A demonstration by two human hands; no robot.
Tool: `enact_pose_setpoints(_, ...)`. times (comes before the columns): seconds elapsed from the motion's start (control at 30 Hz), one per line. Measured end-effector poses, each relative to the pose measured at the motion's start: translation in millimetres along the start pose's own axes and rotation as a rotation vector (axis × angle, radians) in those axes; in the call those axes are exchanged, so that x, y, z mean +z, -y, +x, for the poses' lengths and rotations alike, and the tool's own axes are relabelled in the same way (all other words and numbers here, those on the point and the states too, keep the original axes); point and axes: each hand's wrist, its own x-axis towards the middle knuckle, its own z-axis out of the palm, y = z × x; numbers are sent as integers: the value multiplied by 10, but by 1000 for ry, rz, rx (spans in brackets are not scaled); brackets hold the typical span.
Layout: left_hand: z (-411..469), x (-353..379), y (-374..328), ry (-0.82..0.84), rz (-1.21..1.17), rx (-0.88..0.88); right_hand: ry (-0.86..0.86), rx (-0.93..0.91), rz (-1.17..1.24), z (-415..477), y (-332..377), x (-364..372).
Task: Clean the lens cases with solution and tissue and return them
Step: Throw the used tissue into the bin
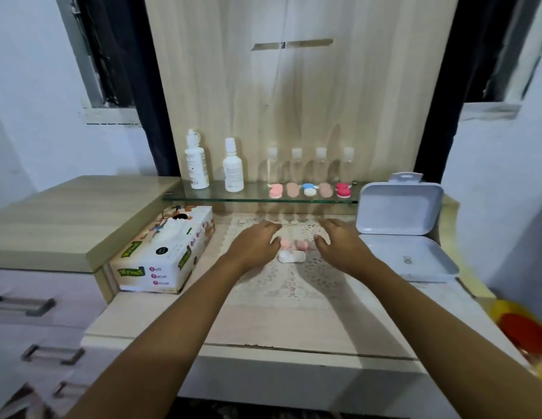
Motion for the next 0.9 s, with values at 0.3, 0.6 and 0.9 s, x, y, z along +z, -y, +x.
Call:
enact_pose_setpoints(0.3,-138,421,284,84,29,-45,9,35,-110,-138,-303,516)
enact_pose_setpoints(0.6,8,184,319,-208,-163,-65,16,10,-209,-80,-425,670)
enact_pose_setpoints(0.9,745,-520,388,-665,-389,-284,-19,-12,-262,-74,-392,658)
